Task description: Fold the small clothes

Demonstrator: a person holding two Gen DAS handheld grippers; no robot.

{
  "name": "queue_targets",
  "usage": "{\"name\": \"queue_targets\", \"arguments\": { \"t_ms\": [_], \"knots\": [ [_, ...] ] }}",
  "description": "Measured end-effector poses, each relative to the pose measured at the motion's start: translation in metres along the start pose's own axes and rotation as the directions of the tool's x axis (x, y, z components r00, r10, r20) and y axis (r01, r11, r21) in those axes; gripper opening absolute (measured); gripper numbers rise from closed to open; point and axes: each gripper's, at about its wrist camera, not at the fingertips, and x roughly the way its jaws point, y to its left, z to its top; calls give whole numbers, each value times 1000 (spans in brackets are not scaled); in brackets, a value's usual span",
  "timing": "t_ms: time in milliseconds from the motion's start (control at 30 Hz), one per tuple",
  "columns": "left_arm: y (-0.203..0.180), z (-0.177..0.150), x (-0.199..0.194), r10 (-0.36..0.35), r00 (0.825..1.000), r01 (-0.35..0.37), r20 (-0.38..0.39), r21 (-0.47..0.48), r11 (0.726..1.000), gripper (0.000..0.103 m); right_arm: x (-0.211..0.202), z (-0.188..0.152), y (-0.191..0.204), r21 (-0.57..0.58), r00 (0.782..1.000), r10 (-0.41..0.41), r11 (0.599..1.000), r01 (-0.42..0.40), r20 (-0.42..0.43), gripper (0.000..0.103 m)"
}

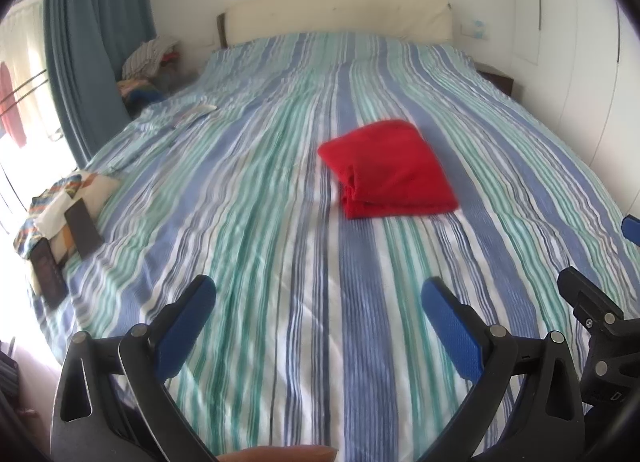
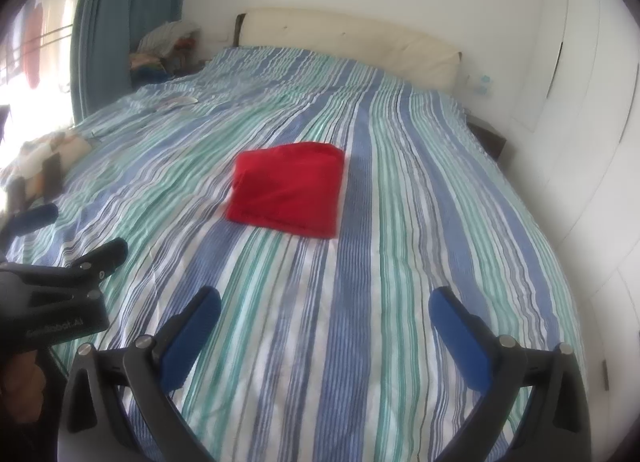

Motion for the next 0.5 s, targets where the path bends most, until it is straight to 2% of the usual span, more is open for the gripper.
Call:
{"name": "queue_targets", "arguments": {
  "t_ms": [500],
  "knots": [
    [-8, 2, -2, -1, 1000, 0, 8, 29, 1000, 103, -1, 1, -1, 1, 1000, 5, 1000, -5, -3, 102]
  ]
}}
